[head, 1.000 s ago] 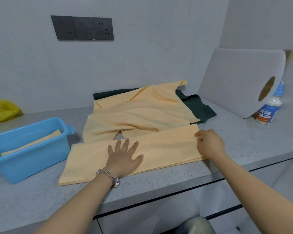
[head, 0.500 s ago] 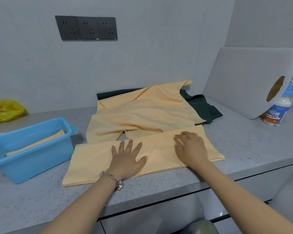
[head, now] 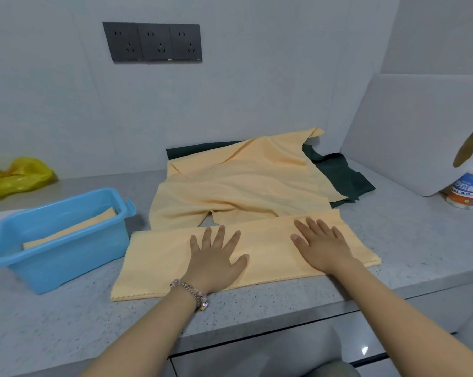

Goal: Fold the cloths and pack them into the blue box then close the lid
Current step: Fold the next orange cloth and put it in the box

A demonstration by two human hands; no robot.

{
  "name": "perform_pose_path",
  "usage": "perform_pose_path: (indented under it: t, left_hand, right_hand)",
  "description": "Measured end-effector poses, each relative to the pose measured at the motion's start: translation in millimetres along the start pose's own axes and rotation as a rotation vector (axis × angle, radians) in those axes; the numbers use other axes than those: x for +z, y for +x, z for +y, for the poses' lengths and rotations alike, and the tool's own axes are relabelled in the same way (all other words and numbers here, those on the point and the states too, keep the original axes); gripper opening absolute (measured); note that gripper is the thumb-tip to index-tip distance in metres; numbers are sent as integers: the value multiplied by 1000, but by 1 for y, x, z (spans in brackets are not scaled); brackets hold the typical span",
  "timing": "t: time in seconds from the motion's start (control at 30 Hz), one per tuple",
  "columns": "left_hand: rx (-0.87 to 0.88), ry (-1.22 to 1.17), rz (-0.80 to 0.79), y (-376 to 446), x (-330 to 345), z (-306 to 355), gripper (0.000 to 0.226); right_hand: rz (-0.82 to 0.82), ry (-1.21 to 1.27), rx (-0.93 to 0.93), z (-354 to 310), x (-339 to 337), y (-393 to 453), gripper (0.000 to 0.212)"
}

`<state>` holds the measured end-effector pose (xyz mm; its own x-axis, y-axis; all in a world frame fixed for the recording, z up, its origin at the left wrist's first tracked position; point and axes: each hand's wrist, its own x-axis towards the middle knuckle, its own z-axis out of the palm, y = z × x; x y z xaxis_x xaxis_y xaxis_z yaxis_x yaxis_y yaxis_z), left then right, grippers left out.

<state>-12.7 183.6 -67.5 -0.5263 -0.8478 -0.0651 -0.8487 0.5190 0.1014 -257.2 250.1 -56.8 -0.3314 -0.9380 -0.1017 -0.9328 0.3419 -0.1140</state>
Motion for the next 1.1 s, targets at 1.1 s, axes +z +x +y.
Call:
perform_pose_path:
  t: [1.1]
  left_hand:
    - [-231,-25,94,-42,-48,-94,38]
  right_hand:
    - [263,107,-502,-142,32,-23,47]
